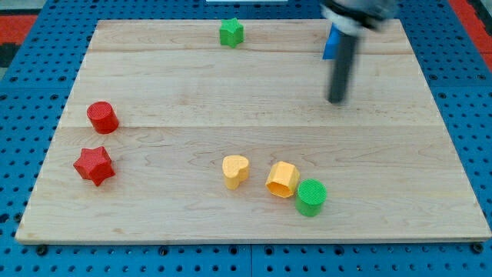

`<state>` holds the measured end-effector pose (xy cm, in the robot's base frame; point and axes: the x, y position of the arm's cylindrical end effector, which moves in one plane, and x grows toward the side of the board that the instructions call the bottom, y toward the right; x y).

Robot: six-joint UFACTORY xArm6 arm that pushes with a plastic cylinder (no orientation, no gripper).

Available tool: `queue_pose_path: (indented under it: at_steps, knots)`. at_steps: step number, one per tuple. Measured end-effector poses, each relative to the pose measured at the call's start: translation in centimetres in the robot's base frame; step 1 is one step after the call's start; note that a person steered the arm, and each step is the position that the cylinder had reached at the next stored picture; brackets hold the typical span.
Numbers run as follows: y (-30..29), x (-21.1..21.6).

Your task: Move the green circle to the up and slightly right

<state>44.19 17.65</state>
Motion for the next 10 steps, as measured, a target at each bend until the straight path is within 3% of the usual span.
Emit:
queue_pose_path:
  at_steps: [1,2,5,7,8,9,10]
  knots:
    - [5.1,12.3]
    - [2.3,17.7]
    - [-10.7,17.1]
    - [-6.2,7.5]
    - [-7.0,2.4]
    - [-8.8,0.9]
    - [-8.8,2.2]
